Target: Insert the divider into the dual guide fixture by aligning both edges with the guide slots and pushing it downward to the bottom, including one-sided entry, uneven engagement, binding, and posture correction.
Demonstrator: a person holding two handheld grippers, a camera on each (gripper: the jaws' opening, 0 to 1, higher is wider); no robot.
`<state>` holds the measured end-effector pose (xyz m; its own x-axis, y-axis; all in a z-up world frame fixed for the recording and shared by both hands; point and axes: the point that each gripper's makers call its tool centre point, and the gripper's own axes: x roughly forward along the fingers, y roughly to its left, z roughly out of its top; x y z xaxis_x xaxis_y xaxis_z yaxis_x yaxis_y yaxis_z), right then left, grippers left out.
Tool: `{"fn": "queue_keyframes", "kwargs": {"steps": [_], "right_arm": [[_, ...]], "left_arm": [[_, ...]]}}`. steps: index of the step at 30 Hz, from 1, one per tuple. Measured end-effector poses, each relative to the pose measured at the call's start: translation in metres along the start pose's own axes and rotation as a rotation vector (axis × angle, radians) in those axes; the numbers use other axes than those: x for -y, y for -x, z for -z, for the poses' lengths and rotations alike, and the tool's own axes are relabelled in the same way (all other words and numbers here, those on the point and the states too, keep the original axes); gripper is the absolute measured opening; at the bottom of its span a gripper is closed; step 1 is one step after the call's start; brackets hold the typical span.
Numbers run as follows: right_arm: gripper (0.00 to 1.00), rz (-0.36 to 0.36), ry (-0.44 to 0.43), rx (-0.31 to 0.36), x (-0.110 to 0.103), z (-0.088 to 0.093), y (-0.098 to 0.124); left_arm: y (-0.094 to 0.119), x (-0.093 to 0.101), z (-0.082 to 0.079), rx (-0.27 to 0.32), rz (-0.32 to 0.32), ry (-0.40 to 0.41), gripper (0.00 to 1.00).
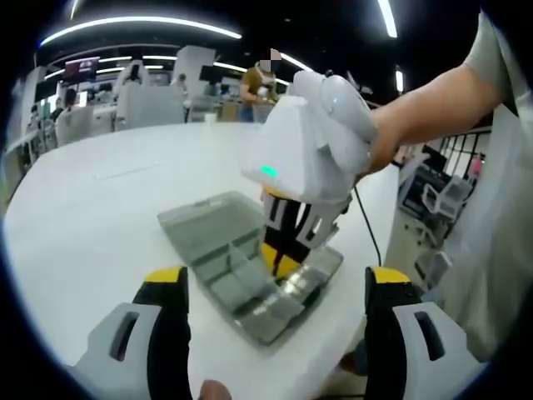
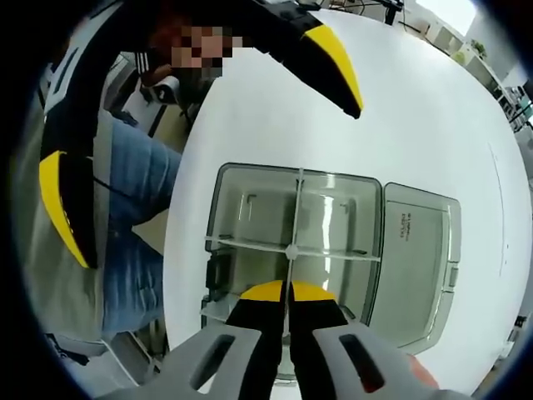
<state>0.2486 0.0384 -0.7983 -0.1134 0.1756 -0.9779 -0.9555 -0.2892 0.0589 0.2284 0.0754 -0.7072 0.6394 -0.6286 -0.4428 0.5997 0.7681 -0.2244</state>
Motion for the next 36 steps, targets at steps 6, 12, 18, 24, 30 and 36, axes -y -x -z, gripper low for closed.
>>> {"fn": "queue_keyframes", "kwargs": {"steps": [6,12,18,24,30,36], "right_arm": [[0.00,-0.008,0.014,-0.002,-0.001,0.000,0.000],[0.00,-0.014,0.004,0.013,-0.003,0.000,-0.003],[0.06,-0.027,-0.024,0.057,-0.002,-0.001,-0.003],[0.14,-0.020,-0.045,0.097,0.000,0.000,0.001],[0.19,-0.030,-0.054,0.151,-0.002,-0.001,0.005],[0.23,-0.019,-0.078,0.203,-0.004,-0.004,0.007]], "left_arm": [[0.001,-0.002,-0.001,-0.004,0.000,-0.004,0.85],[0.001,-0.003,0.001,-0.007,0.001,-0.003,0.85],[0.001,-0.003,0.002,-0.009,-0.001,-0.001,0.85],[-0.001,-0.002,0.002,-0.014,0.003,-0.001,0.86],[-0.003,-0.002,0.005,-0.024,0.005,0.001,0.86],[-0.004,-0.002,0.006,-0.031,0.008,0.000,0.86]]}}
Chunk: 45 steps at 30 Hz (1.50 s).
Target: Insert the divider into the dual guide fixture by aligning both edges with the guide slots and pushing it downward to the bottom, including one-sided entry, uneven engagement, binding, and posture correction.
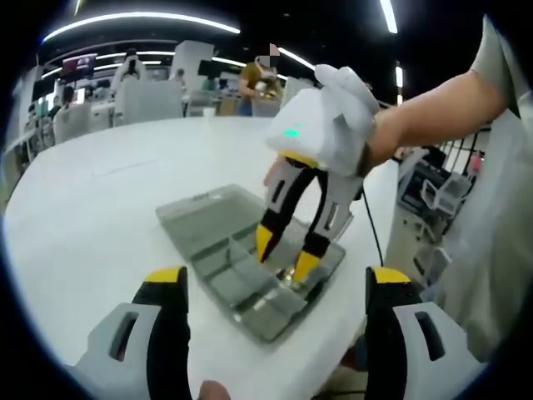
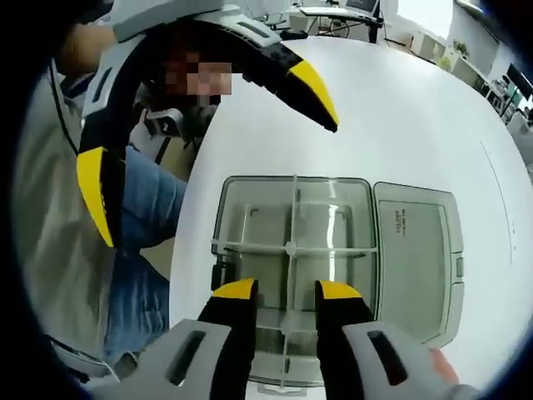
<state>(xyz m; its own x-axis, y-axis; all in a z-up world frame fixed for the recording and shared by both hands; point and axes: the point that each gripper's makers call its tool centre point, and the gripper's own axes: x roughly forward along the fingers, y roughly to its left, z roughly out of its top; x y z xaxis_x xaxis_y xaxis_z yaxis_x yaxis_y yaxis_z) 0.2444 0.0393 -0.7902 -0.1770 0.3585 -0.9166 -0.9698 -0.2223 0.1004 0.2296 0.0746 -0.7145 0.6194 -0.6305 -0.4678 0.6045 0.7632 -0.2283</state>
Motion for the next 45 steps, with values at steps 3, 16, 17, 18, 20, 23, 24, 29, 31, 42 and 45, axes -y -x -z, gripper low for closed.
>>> {"fn": "queue_keyframes", "kwargs": {"steps": [3,16,17,18,20,23,24,29,31,42,45], "right_arm": [[0.26,0.007,-0.019,0.031,0.001,-0.002,0.001],[0.44,0.065,-0.155,0.198,0.002,-0.014,0.013],[0.44,0.072,-0.162,0.205,0.002,-0.013,0.014],[0.45,0.074,-0.166,0.213,0.001,-0.013,0.015],[0.47,0.085,-0.190,0.236,0.001,-0.014,0.018],[0.50,0.095,-0.238,0.270,0.000,-0.015,0.021],[0.51,0.101,-0.264,0.292,0.001,-0.017,0.023],[0.57,0.121,-0.305,0.327,-0.002,-0.015,0.029],[0.60,0.136,-0.336,0.352,-0.002,-0.014,0.032],[0.70,0.194,-0.478,0.440,-0.006,0.002,0.046],[0.73,0.215,-0.522,0.475,-0.006,0.005,0.051]], "left_arm": [[-0.001,-0.001,0.000,-0.002,0.001,-0.001,0.86],[-0.002,-0.007,0.005,-0.024,-0.006,-0.004,0.88],[-0.003,-0.007,0.005,-0.025,-0.006,-0.005,0.88],[-0.003,-0.007,0.005,-0.027,-0.006,-0.006,0.88],[-0.004,-0.007,0.005,-0.033,-0.007,-0.009,0.89],[-0.005,-0.007,0.004,-0.035,-0.008,-0.011,0.89],[-0.005,-0.007,0.004,-0.035,-0.009,-0.010,0.90],[-0.005,-0.006,0.006,-0.048,-0.014,-0.009,0.90],[-0.004,-0.008,0.007,-0.051,-0.022,-0.005,0.91],[-0.004,-0.011,0.010,-0.068,-0.058,0.029,0.96],[-0.005,-0.010,0.009,-0.071,-0.062,0.024,0.98]]}}
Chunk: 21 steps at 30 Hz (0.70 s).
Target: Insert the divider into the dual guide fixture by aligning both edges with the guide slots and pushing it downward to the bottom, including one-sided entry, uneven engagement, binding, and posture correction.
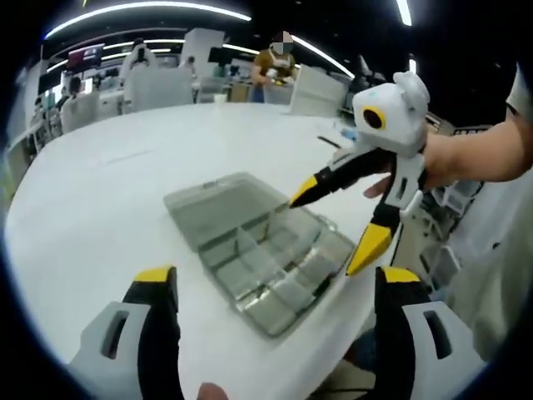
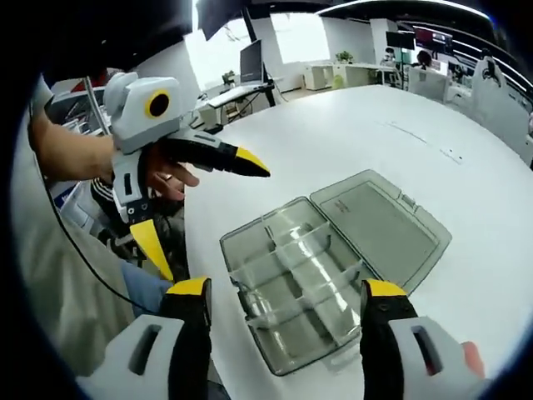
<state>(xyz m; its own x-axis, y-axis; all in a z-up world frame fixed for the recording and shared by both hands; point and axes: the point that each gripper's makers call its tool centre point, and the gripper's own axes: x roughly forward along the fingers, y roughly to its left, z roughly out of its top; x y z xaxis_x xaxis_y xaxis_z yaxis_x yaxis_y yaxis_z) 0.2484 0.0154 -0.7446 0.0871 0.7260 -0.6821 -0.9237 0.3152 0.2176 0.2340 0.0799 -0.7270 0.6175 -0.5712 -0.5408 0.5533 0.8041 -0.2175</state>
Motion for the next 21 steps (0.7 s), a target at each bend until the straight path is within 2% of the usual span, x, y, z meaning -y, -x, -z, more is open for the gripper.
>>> {"fn": "queue_keyframes", "kwargs": {"steps": [4,7,14,21], "right_arm": [[0.77,0.031,-0.025,0.019,0.001,0.003,0.006],[0.80,0.056,-0.045,0.039,0.002,0.005,0.012],[0.86,0.134,-0.102,0.075,0.008,0.011,0.029],[0.88,0.173,-0.168,0.120,0.009,0.013,0.040]], "left_arm": [[0.000,-0.002,0.001,-0.005,-0.019,0.007,0.99],[0.004,-0.013,0.001,0.008,-0.071,0.061,0.99],[0.016,-0.030,0.003,0.027,-0.168,0.108,0.99],[0.023,-0.033,0.003,0.036,-0.220,0.129,0.99]]}}
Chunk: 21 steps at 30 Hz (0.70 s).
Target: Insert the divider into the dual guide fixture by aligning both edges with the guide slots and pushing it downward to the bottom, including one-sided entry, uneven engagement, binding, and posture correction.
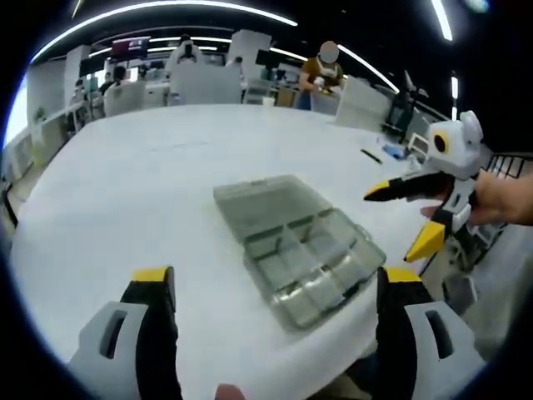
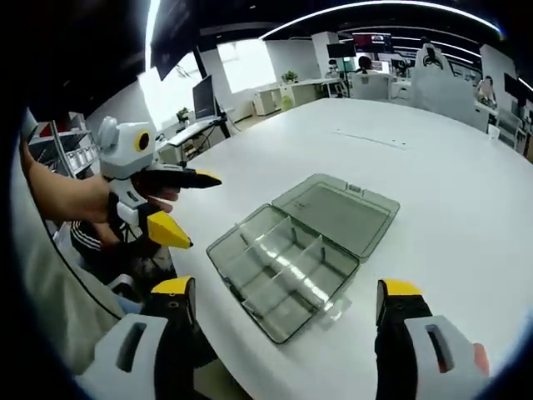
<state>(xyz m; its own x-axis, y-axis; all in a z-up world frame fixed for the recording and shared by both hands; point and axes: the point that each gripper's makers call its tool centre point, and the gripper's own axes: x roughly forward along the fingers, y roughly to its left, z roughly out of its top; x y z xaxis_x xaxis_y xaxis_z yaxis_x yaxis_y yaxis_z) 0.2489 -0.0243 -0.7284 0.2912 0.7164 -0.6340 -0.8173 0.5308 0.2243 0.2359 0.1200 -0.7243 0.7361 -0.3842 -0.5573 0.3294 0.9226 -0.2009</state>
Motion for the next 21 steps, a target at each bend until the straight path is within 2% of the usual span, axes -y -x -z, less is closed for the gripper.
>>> {"fn": "queue_keyframes", "kwargs": {"steps": [15,21], "right_arm": [[0.90,0.096,-0.052,0.075,0.001,0.003,0.021],[0.91,0.125,-0.065,0.087,0.000,0.009,0.030]], "left_arm": [[0.012,0.013,0.012,-0.009,-0.029,0.022,0.99],[0.016,0.015,0.012,0.003,-0.045,0.046,0.99]]}}
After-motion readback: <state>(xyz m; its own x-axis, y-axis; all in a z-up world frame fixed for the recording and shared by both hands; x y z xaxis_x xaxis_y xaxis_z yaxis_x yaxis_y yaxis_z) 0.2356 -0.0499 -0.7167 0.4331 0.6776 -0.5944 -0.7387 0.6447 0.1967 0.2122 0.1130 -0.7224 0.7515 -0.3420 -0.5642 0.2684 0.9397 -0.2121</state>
